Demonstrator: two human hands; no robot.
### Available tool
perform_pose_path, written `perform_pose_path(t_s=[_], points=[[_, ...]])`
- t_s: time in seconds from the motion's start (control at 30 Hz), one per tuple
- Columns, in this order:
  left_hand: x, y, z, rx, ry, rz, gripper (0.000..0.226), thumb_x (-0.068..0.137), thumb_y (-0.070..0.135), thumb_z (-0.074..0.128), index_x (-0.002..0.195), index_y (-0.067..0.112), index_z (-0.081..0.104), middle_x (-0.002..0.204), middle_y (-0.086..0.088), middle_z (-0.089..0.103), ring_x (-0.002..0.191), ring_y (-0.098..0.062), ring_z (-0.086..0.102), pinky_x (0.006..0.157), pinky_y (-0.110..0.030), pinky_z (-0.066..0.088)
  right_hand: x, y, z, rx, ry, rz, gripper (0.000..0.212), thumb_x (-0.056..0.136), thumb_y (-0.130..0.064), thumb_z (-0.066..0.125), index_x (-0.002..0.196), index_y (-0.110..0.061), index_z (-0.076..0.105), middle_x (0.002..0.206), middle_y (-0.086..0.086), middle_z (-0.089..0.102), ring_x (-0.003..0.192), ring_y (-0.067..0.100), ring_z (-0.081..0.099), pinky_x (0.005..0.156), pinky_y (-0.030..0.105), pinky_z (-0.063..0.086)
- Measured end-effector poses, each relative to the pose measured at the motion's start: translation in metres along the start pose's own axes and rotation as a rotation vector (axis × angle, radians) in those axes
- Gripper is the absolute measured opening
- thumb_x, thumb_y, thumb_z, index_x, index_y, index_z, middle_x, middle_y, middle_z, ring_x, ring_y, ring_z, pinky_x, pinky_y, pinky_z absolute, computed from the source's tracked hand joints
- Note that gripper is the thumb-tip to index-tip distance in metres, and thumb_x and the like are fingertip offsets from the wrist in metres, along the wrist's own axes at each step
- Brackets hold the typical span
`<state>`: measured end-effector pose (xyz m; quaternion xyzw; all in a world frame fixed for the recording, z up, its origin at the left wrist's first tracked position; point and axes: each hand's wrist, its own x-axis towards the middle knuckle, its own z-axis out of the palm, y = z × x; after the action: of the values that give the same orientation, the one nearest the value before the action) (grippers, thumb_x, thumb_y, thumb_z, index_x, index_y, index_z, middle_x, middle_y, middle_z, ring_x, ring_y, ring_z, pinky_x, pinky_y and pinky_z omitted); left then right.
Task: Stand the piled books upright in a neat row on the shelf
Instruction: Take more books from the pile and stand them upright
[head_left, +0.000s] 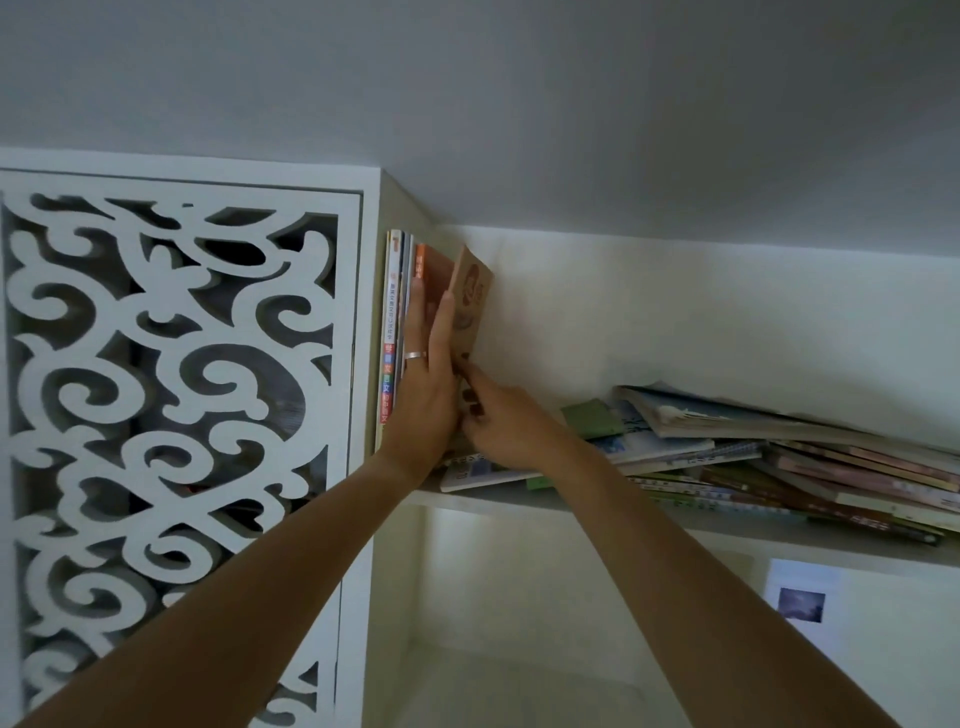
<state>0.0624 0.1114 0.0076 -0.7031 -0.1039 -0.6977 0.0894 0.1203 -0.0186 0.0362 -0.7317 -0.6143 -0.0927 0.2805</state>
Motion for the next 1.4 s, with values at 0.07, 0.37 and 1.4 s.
perform_pose_path(t_s=[0.07,0.37,1.4], points=[[-0.003,-0.003,-0.001,-0.118,0.022,0.067,0.061,0.102,-0.006,0.056,0.157,0.005,0.032,0.168,-0.028,0.012,0.158,-0.042,0.013,0.124,-0.061,0.026,0.008,-0.004,0.005,0.025,-0.078,-0.03,0.089,0.099,-0.008,0.054,0.162,-0.036,-0.001,0.135,0.014,0.062,0.093,0.023,0.065,0.073,0.029,0.052],[0.004,-0.008,0.0,-0.184,0.08,0.073,0.06,0.098,-0.003,0.065,0.152,0.013,0.043,0.17,-0.018,0.014,0.157,-0.044,0.018,0.121,-0.06,0.032,0.03,-0.003,0.002,0.072,-0.063,-0.072,0.097,0.089,-0.002,0.062,0.159,-0.04,0.009,0.141,0.008,0.059,0.113,0.024,0.065,0.094,0.043,0.058],[0.021,0.033,-0.008,0.136,-1.152,-0.027,0.075,0.08,0.095,0.035,0.109,0.042,0.08,0.171,-0.013,0.02,0.158,-0.031,-0.018,0.119,-0.056,-0.027,-0.029,0.036,-0.048,-0.621,0.143,0.326,0.018,0.094,-0.011,0.059,0.111,-0.01,0.066,0.111,0.012,0.063,0.098,0.029,0.064,0.069,0.034,0.043]])
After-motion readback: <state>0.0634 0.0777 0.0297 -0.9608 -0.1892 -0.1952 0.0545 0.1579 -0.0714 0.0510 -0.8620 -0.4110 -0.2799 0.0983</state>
